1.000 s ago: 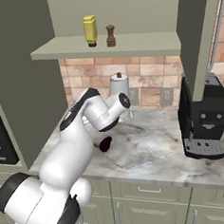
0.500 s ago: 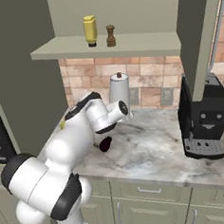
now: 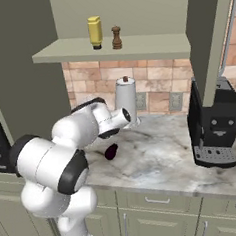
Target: There are various items on the counter. Only move the condiments/shakers into the cabinet.
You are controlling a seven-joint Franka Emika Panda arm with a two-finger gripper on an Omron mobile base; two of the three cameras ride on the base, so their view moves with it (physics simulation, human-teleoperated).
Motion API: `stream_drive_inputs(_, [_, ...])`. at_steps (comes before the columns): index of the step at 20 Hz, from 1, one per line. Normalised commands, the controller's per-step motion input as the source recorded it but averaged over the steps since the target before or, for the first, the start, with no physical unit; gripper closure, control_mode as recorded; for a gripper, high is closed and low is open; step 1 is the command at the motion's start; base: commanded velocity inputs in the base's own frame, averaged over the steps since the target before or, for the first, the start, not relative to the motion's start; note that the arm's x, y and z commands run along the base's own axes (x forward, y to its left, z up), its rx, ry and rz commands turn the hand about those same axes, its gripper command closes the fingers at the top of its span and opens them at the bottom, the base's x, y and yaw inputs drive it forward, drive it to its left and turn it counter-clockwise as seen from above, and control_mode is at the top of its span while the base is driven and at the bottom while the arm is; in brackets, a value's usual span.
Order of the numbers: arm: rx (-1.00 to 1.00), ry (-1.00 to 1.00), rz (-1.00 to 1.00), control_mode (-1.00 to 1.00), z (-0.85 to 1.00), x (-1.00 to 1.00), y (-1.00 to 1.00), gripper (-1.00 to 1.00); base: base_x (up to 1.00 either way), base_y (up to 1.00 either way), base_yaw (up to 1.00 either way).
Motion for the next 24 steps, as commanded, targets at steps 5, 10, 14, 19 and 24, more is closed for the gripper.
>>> stream_drive_inputs(5, [0.00, 0.13, 0.34, -1.00, -0.08, 0.20, 0.00, -1.00, 0.00, 0.00, 0.00])
stream_drive_inputs(10, [0.00, 0.00, 0.09, -1.00, 0.00, 0.00, 0.16, -1.00, 0.00, 0.00, 0.00])
stream_drive_inputs(14, [0.00, 0.00, 0.00, -1.00, -0.05, 0.12, 0.34, -1.00, 0.00, 0.00, 0.00])
stream_drive_inputs(19, [0.00, 0.00, 0.01, -1.00, -0.13, 0.14, 0.39, -1.00, 0.00, 0.00, 0.00])
stream_drive_inputs(24, [0.00, 0.00, 0.01, -1.00, -0.13, 0.16, 0.38, -1.00, 0.00, 0.00, 0.00])
